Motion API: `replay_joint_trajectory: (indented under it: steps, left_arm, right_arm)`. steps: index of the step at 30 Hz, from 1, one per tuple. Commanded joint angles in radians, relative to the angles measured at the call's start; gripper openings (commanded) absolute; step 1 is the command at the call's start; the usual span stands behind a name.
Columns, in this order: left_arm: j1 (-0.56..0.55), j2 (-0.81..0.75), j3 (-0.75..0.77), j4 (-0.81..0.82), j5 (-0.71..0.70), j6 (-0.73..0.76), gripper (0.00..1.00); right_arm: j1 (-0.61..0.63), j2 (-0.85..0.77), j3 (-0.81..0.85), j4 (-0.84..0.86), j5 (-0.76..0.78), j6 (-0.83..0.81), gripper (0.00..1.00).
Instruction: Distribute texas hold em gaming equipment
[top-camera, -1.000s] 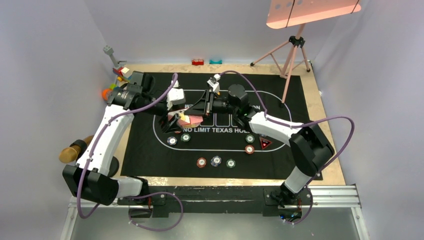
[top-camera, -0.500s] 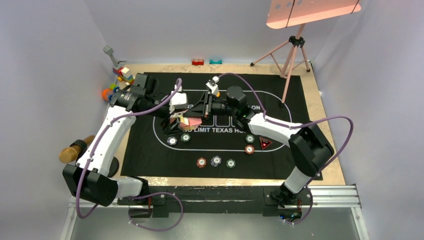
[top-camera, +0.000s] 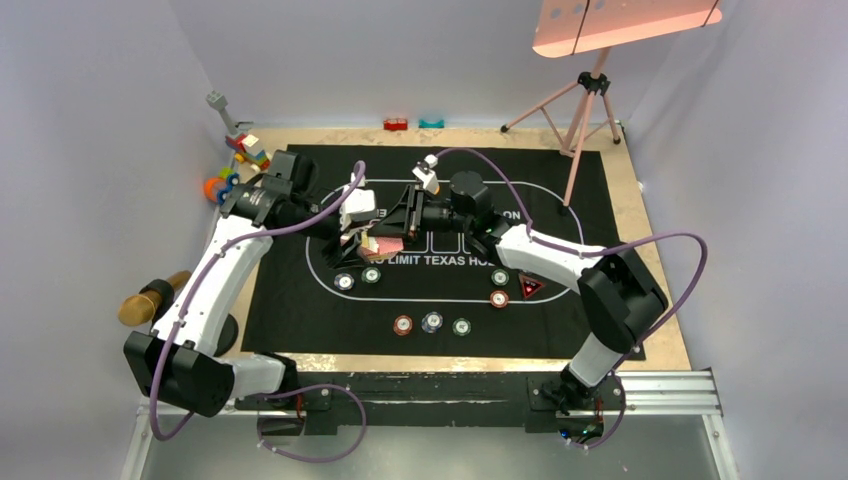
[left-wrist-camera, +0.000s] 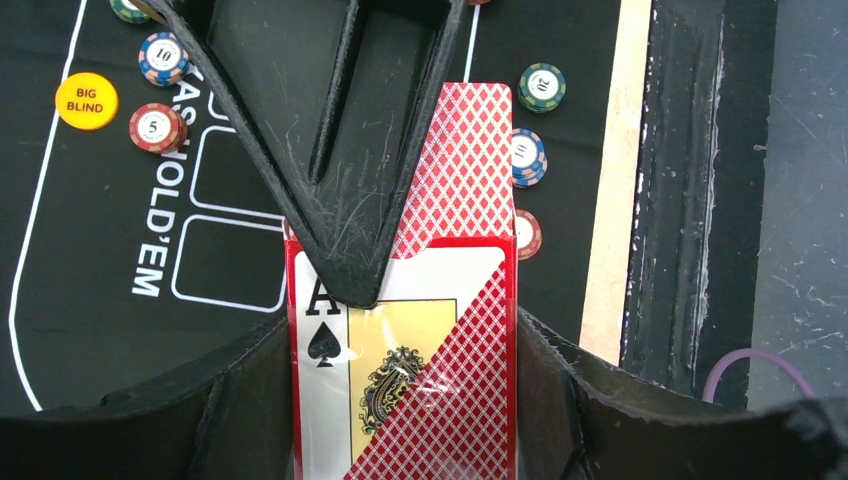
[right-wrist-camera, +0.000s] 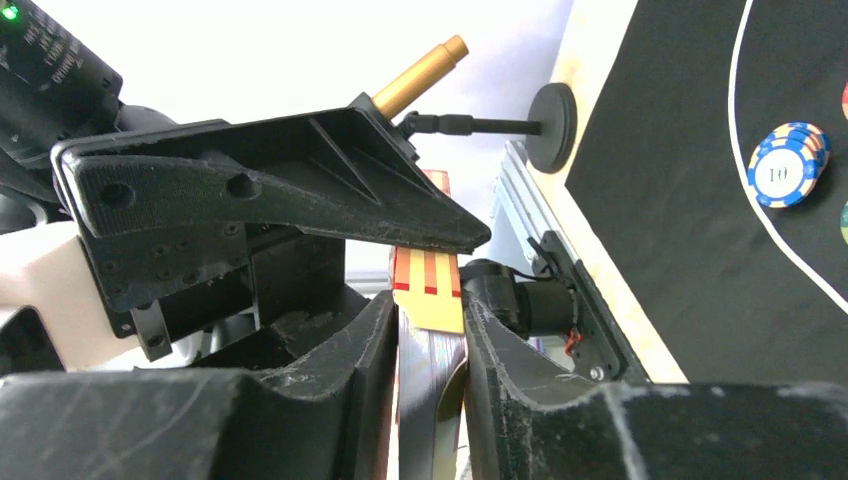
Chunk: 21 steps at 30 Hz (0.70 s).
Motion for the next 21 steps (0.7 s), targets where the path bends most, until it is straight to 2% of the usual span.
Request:
replay_joint_trajectory:
  steps: [1, 6, 21]
  left_arm:
    - [0.002, -0.023, 0.005, 0.062, 0.012, -0.034, 0.66]
    - [0.009, -0.020, 0.011, 0.085, 0.012, -0.075, 0.65]
    - [0.011, 0.011, 0.050, 0.044, -0.001, -0.054, 0.62]
  right_arm:
    - [-0.001, -0.022, 0.052, -0.076, -0.012, -0.062, 0.36]
    - [-0.026, -0.074, 0.021, -0.112, -0.010, -0.112, 0.48]
    - [-0.034, -0.089, -0.015, -0.075, -0.037, -0.117, 0.48]
